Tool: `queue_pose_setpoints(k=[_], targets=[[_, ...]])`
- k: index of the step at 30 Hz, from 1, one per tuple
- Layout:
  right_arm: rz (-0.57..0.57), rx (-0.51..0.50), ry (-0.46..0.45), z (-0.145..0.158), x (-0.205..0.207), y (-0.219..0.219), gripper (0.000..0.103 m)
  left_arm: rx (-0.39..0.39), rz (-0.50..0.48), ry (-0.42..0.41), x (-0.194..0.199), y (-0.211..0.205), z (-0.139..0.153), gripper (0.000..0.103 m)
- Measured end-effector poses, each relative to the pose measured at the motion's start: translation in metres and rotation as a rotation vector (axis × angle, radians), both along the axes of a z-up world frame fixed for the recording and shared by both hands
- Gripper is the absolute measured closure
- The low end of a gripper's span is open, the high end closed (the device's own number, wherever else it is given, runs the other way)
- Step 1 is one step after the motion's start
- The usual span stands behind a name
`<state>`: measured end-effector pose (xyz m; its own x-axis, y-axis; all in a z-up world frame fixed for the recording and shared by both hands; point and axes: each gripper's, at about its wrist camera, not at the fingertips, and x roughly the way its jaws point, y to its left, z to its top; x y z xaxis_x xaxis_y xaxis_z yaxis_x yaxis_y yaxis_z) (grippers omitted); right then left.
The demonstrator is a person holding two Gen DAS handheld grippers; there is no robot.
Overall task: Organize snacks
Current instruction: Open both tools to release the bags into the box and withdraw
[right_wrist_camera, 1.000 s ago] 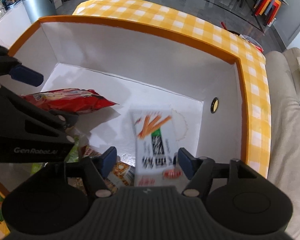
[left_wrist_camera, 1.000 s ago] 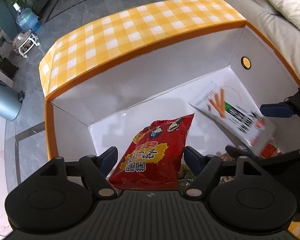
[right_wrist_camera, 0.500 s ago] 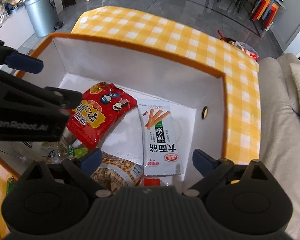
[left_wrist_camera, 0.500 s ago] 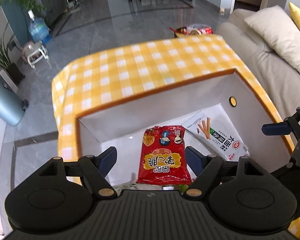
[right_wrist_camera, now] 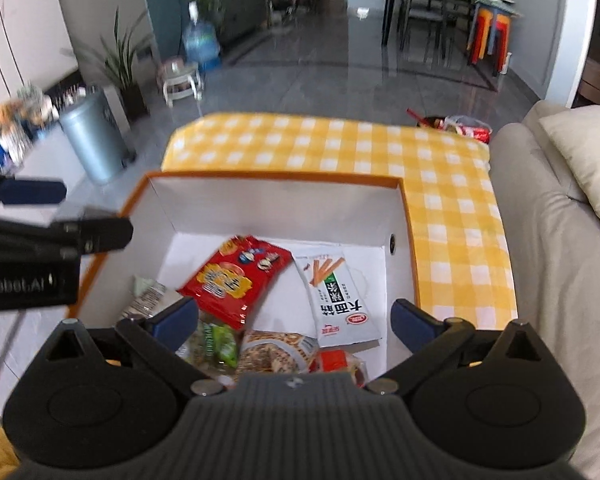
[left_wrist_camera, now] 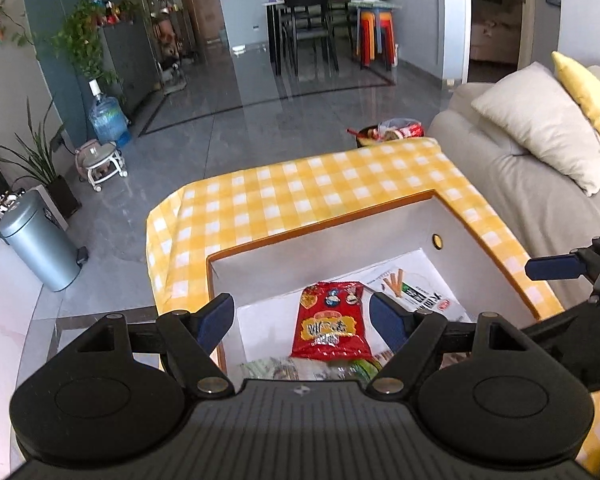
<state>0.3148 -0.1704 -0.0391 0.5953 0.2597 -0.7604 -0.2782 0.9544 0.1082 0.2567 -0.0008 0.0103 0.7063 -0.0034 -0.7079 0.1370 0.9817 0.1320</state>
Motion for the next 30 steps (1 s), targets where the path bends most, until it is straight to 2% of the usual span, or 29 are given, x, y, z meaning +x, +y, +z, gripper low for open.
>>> queue_pose_setpoints(k=[7,14,20,25,30], targets=[[-0.034,0.035,-0.074,0.009,-0.050,-0.010,0.004,-0.043,0.030,-0.009,-0.044,0.004,0.002,0.013],[-0.041,0.049,-0.094,0.005,-0.097,-0.017,0.004,-0.075,0.054,0.014,-0.082,0.009,-0.006,0.013],[-0.064,0.072,-0.113,-0.002,-0.130,-0.026,0.004,-0.113,0.095,0.045,-0.108,0.018,-0.021,0.014],[-0.057,0.047,-0.118,-0.013,-0.153,-0.028,0.004,-0.137,0.137,0.075,-0.126,0.027,-0.037,0.014],[-0.052,0.014,-0.096,-0.029,-0.170,-0.029,0.004,-0.150,0.136,0.119,-0.137,0.027,-0.056,0.015]])
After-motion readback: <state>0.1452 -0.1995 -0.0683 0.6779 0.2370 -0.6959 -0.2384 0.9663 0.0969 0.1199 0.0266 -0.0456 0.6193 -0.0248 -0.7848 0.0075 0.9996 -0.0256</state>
